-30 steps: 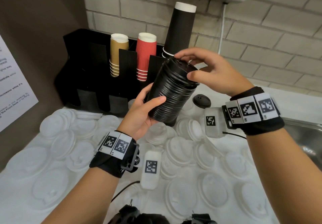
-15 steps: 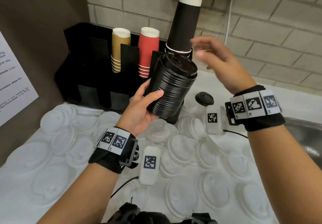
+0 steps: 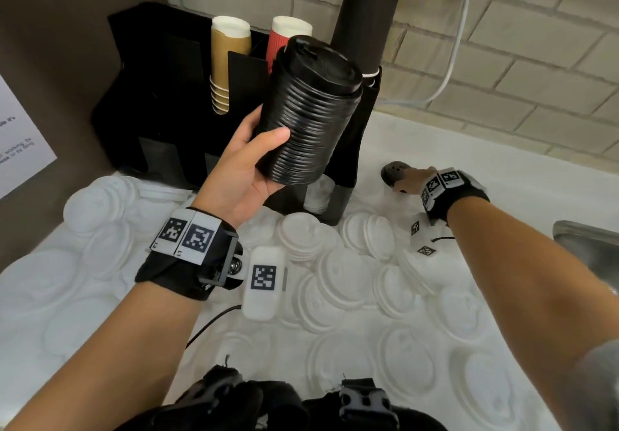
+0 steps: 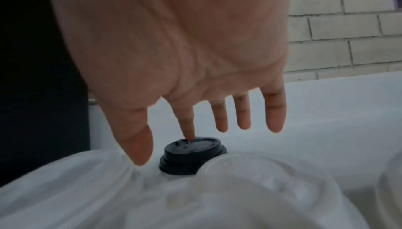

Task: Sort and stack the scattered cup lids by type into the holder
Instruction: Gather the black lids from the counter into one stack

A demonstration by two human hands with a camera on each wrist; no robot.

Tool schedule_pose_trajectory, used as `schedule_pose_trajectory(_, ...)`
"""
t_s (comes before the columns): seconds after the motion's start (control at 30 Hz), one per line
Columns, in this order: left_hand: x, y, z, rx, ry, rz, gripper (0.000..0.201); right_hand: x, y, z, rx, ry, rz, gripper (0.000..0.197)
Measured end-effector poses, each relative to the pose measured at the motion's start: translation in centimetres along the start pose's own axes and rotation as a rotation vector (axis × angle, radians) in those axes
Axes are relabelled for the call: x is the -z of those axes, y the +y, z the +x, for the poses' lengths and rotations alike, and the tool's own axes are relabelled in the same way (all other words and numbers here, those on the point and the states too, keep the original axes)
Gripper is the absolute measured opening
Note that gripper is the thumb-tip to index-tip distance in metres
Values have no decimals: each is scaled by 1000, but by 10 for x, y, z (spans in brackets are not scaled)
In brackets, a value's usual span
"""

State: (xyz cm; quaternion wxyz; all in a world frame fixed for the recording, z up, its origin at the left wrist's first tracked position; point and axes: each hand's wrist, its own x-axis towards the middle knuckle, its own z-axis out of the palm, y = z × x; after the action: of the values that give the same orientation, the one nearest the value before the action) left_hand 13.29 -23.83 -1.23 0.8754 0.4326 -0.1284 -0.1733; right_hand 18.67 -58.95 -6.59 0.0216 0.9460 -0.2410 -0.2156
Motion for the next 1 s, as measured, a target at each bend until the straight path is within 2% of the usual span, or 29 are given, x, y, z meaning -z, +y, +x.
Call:
schedule_pose_trajectory(0.2, 0, 0, 4, -2, 18, 6, 63, -7, -5, 20, -36, 21, -54, 71)
schedule_pose_trajectory(0.3, 1, -3, 3, 1, 19, 12, 62, -9, -8, 22, -25, 47, -58, 65)
schedule_pose_trajectory(0.37, 3, -3, 1, 2, 20, 24, 61, -11, -8, 25, 5, 80, 23, 65)
schedule_pose_trajectory(0.47, 4, -3, 0, -1, 24, 42, 61, -12, -6, 30, 77, 88, 225, 78)
schedule_pose_trajectory(0.57, 4, -1, -1, -6, 44, 48, 62, -8, -11, 34, 98, 13, 213, 81)
schedule_pose_trajectory(0.77, 5, 1, -3, -16, 69, 53, 64, -1, -15, 37, 178, -31, 92, 59)
schedule_pose_trajectory(0.87, 6, 1, -4, -15, 79, 56, 64, 3, -13, 37, 166, -36, -35, 57)
schedule_pose_trajectory(0.93, 7, 0, -4, -20, 87, 54, 64, 7, -13, 35, 130, 27, -76, 58)
schedule_pose_trajectory(1.0, 8, 0, -4, -24, 88, 54, 63, 15, -14, 24, 72, 116, 50, 48)
